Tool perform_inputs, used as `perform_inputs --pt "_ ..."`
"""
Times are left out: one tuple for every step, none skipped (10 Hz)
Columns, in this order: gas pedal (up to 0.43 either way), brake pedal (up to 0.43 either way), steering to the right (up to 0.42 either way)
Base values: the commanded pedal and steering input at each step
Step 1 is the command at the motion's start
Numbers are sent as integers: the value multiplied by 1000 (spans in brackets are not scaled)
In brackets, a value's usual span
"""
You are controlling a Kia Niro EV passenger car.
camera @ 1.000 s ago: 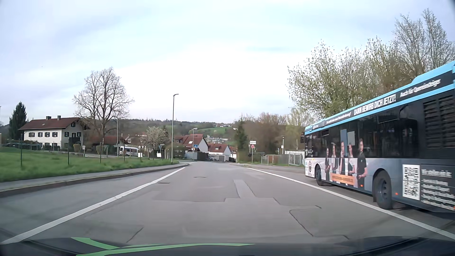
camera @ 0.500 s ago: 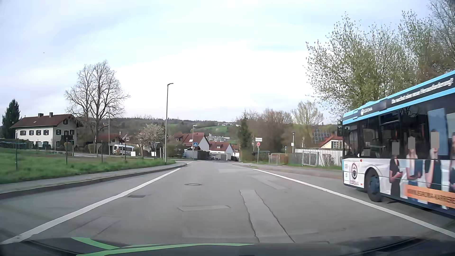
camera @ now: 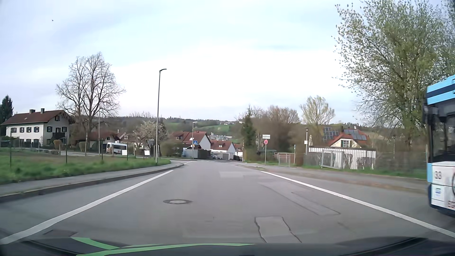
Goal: Follow the waypoints while adhering to traffic rules and regulations
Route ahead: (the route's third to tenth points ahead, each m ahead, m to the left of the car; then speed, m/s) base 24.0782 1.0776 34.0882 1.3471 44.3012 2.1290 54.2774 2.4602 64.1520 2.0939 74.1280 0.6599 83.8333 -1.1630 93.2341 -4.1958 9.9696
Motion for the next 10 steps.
perform_inputs --pt "20 0 -8" --pt "20 0 -8" --pt "0 0 -8" --pt "0 0 -8" --pt "0 0 -7" --pt "0 0 -7" --pt "0 0 -6" --pt "0 0 -5" --pt "0 0 -5" --pt "0 0 -5"
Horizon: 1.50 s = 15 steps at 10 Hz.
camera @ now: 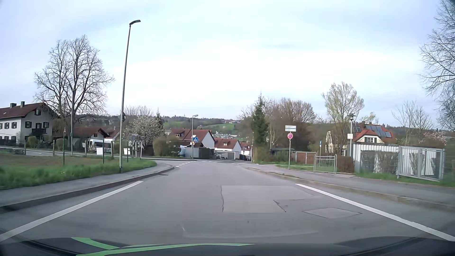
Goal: Follow the waypoints while adhering to traffic rules and regulations
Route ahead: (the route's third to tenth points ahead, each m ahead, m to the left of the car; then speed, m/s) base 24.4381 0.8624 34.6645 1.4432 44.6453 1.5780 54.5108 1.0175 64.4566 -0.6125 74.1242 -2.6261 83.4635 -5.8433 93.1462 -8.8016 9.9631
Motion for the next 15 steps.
perform_inputs --pt "0 0 -5" --pt "0 0 -5" --pt "0 0 -5" --pt "0 0 -5" --pt "0 0 -5" --pt "0 0 -5" --pt "0 0 -5" --pt "0 0 -5" --pt "0 0 -5" --pt "0 0 -5" --pt "0 0 -5" --pt "0 0 -5" --pt "0 0 -6" --pt "0 0 -8" --pt "0 0 -9"
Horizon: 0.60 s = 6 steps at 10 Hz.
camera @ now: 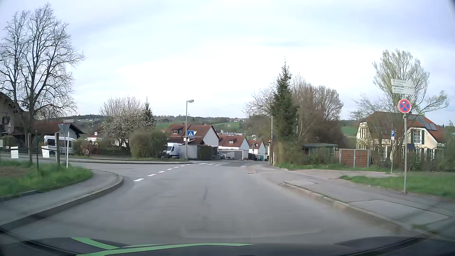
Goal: Follow the waypoints while adhering to traffic rules and regulations
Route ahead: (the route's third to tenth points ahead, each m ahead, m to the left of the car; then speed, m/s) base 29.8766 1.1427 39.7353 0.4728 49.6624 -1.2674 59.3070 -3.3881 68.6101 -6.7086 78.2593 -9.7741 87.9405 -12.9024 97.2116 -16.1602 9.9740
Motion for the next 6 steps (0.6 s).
perform_inputs --pt "0 0 -9" --pt "0 12 -11" --pt "0 30 -12" --pt "0 61 -11" --pt "0 73 -11" --pt "0 79 -11"
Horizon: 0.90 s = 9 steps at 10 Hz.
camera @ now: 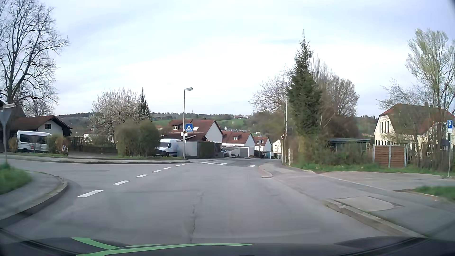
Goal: Follow the waypoints while adhering to traffic rules and regulations
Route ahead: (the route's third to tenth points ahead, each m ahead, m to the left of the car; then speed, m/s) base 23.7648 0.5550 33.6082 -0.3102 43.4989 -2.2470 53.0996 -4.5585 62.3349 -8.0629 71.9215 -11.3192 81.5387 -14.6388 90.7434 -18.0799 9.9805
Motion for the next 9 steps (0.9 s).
perform_inputs --pt "0 104 -10" --pt "0 104 -9" --pt "0 98 -8" --pt "0 98 -6" --pt "0 98 -4" --pt "0 98 3" --pt "0 98 11" --pt "0 104 12" --pt "0 110 12"
